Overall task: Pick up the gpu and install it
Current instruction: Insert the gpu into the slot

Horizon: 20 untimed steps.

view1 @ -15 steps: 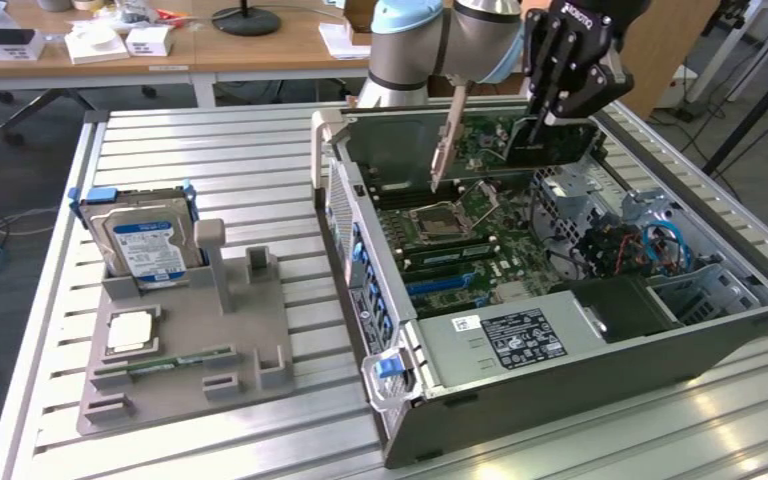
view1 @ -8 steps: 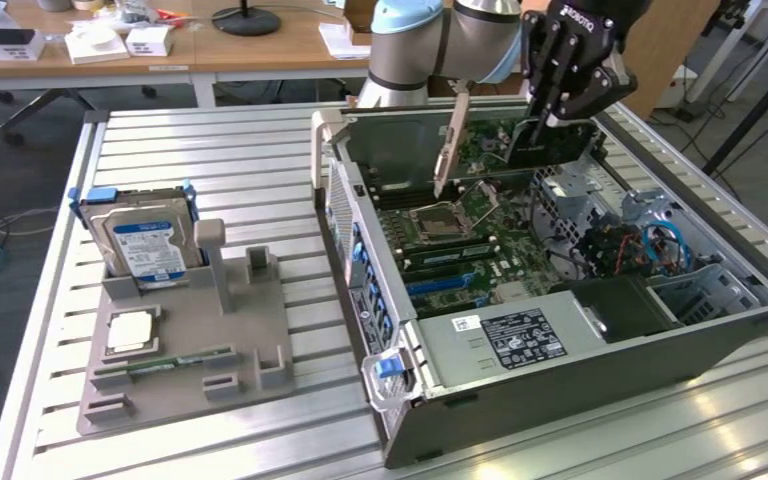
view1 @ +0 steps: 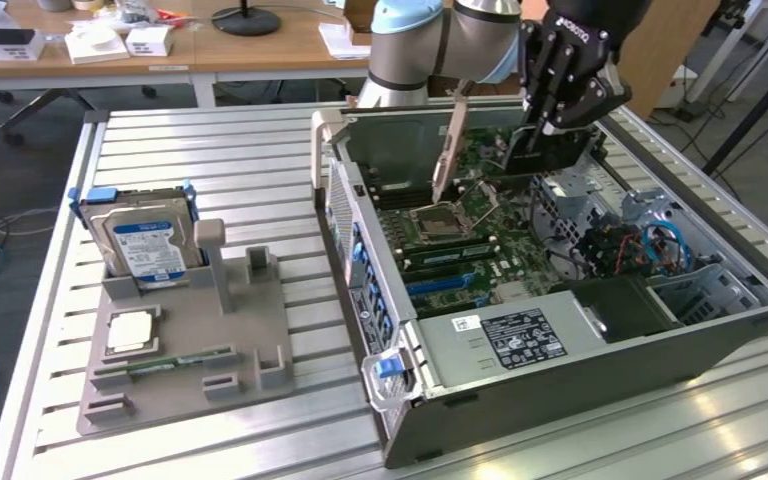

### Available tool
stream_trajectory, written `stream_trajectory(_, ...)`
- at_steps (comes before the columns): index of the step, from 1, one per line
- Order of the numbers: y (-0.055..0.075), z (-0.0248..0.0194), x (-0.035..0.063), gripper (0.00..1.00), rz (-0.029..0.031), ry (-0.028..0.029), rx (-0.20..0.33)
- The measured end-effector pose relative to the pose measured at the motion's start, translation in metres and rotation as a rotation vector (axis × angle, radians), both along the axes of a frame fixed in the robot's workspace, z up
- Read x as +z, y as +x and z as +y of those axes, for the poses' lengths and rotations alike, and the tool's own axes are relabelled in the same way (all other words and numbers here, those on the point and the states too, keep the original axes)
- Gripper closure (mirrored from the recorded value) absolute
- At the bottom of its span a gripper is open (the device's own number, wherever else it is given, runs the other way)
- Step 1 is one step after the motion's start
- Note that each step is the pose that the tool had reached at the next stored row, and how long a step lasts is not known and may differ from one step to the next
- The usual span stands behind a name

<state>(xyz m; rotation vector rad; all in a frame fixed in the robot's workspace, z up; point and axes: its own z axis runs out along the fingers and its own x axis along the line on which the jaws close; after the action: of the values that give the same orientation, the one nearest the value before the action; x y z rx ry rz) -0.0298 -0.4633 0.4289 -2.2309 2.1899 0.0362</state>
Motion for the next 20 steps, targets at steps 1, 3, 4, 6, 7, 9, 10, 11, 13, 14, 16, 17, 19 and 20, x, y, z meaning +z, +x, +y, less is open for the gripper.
stream_trajectory(1, 0.0, 0.0, -0.0019, 0.74, 0.0, 0.0006, 0.0)
stream_trajectory(3, 0.0, 0.0, -0.0055, 0.74, 0.0, 0.0012, 0.001)
stream_trajectory(4, 0.0, 0.0, -0.0072, 0.74, 0.0001, 0.0014, 0.002)
stream_trajectory(6, 0.0, 0.0, -0.0104, 0.74, 0.0001, 0.0017, 0.003)
stream_trajectory(7, 0.0, 0.0, -0.012, 0.74, 0.0001, 0.0017, 0.003)
stream_trajectory(9, 0.0, 0.0, -0.0153, 0.74, 0.0001, 0.0022, 0.004)
stream_trajectory(10, 0.0, 0.0, -0.0169, 0.74, 0.0001, 0.0024, 0.005)
stream_trajectory(11, 0.0, 0.0, -0.0185, 0.74, 0.0001, 0.0027, 0.005)
stream_trajectory(13, 0.0, 0.0, -0.0214, 0.74, 0.0001, 0.0029, 0.006)
stream_trajectory(14, 0.0, 0.0, -0.0229, 0.74, 0.0001, 0.0029, 0.007)
stream_trajectory(16, 0.0, 0.0, -0.0256, 0.74, 0.0001, 0.0032, 0.008)
stream_trajectory(17, 0.0, 0.0, -0.027, 0.74, 0.0001, 0.0034, 0.009)
stream_trajectory(19, 0.0, 0.0, -0.0302, 0.74, 0.0001, 0.0036, 0.011)
stream_trajectory(20, 0.0, 0.0, -0.0319, 0.74, 0.0001, 0.0036, 0.012)
